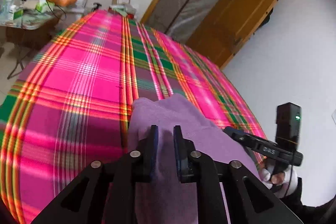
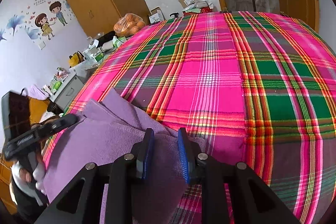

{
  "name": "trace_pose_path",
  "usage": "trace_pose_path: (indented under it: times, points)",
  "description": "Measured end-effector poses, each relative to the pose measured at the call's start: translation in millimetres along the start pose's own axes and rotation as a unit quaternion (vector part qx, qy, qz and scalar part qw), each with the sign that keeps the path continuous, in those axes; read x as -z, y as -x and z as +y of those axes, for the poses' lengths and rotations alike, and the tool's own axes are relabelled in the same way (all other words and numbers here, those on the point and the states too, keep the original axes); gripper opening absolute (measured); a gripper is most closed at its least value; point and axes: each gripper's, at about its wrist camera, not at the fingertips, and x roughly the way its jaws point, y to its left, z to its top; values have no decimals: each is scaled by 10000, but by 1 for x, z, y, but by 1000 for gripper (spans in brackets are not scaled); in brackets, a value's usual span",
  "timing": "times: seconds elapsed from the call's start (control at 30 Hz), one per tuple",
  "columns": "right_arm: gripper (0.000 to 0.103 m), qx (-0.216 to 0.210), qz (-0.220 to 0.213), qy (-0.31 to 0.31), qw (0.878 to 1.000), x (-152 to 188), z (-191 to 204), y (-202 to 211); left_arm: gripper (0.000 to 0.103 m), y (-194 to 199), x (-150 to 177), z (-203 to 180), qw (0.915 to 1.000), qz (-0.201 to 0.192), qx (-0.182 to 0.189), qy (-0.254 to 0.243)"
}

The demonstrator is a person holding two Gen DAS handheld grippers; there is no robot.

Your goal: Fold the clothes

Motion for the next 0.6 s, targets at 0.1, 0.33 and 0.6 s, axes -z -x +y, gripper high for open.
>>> trace_pose_path:
  times: [0.1, 0.33, 0.6]
  points:
    - [24, -16, 1, -12, 10000, 0, -1, 1, 16, 18, 12, -7, 9997, -147, 175, 59]
    - [24, 10, 4, 9, 10000, -1, 3, 1, 17, 27, 40, -15, 9995, -81, -180, -235]
    - [28, -13, -18, -58, 10000, -2, 3, 1, 17, 26, 49, -14, 9993, 32, -245, -296]
